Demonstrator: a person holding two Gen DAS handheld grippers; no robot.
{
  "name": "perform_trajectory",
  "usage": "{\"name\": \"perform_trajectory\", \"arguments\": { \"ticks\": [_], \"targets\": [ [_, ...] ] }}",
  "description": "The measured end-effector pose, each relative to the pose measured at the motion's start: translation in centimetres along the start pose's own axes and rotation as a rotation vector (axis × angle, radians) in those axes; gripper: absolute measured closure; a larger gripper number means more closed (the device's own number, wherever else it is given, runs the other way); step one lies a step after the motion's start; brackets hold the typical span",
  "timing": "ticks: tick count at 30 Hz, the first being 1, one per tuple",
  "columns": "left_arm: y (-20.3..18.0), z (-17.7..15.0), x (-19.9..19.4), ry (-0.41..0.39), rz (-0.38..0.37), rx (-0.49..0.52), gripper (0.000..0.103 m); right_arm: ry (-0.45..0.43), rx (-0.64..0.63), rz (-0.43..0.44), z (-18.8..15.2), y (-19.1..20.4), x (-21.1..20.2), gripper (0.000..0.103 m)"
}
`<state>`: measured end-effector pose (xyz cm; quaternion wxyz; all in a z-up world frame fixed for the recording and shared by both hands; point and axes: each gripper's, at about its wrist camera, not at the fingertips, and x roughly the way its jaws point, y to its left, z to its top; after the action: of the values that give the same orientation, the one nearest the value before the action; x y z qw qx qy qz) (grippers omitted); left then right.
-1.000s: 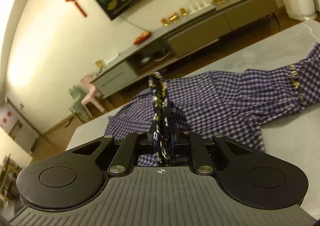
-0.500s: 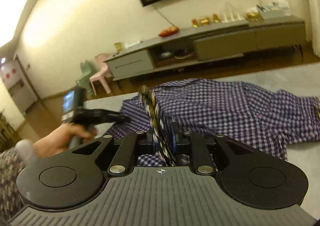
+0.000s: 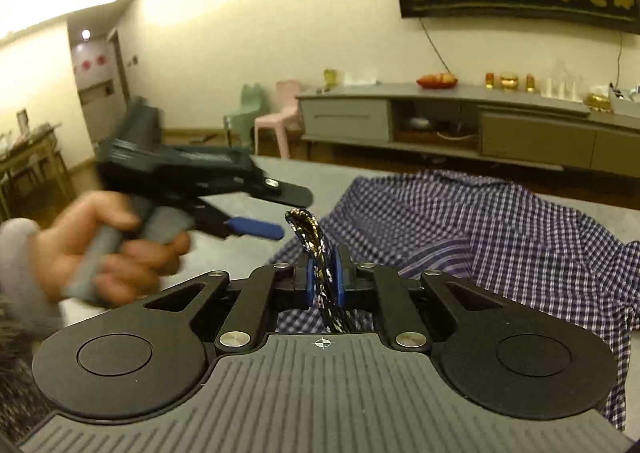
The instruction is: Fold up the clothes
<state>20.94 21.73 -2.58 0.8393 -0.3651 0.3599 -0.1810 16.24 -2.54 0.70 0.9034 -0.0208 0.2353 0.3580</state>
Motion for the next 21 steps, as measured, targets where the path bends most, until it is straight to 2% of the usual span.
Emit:
{"name": "perform_trajectory", "arguments": {
  "ticks": [3, 7, 12, 13, 15, 16, 17, 19, 21],
  "targets": [
    [-0.3, -2.0, -0.6, -0.008, -0.096, -0.057, 0.01, 0.004, -0.006, -0.002, -0.5, 0.8, 0.2, 0.097],
    [0.0, -3.4, 0.1, 0.001, -0.2, -0.11, 0.002, -0.012, -0.048, 0.047, -1.1, 2.6, -0.3, 0.098],
    [1.2, -3.0, 2.4, 0.064, -0.246, -0.108, 0.002, -0.026, -0.125, 0.113, -1.6, 4.5, -0.9, 0.099],
    [1.5, -2.9, 2.9, 0.071, -0.259, -0.108, 0.005, -0.027, -0.132, 0.124, -1.6, 4.7, -1.0, 0.099],
    [1.8, -2.8, 3.8, 0.09, -0.275, -0.098, 0.025, -0.028, -0.146, 0.146, -1.7, 5.0, -1.1, 0.099],
    [1.9, -2.7, 4.0, 0.103, -0.278, -0.087, 0.054, -0.028, -0.152, 0.156, -1.7, 5.2, -1.2, 0.099],
    [1.7, -2.7, 4.1, 0.115, -0.268, -0.068, 0.078, -0.028, -0.158, 0.163, -1.8, 5.4, -1.2, 0.099],
    [1.2, -2.6, 3.7, 0.107, -0.222, -0.02, 0.093, -0.03, -0.175, 0.18, -2.0, 5.7, -1.2, 0.099],
    [0.8, -2.7, 2.3, 0.06, -0.181, 0.018, 0.097, -0.032, -0.191, 0.199, -2.3, 6.1, -1.3, 0.099]
  ]
}}
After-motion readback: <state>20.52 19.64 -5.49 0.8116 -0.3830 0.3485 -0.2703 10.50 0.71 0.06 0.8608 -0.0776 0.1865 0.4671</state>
